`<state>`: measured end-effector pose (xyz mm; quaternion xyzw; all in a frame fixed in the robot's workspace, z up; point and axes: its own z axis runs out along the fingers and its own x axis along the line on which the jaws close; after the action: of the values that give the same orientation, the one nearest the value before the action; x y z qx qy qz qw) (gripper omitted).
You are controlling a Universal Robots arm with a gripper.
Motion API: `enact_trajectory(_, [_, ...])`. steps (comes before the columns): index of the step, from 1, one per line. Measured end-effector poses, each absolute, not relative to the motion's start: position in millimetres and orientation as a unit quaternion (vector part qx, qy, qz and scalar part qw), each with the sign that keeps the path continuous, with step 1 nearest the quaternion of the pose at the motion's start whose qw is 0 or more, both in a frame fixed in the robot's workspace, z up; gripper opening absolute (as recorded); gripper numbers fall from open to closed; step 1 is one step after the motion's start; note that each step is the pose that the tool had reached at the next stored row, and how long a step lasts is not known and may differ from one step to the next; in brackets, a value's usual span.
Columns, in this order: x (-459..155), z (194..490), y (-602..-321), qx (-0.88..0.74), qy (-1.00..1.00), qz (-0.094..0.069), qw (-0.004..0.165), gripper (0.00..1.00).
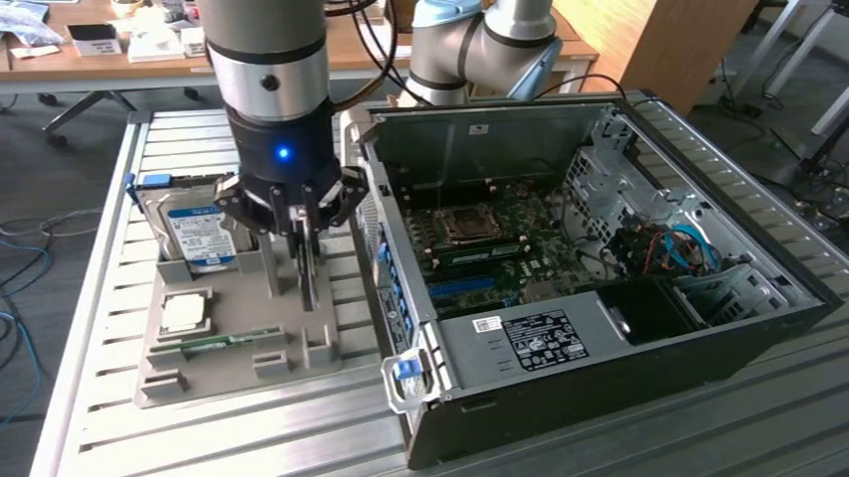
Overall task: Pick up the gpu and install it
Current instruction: 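Pick up the gpu and move the gpu toward the slot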
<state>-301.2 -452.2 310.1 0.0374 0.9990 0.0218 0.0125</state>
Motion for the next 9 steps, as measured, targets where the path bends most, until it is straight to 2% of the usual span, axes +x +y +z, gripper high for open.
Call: enact_trajectory(9, [-301,322,-452,0.037,0.999,0.022,0.012,0.27])
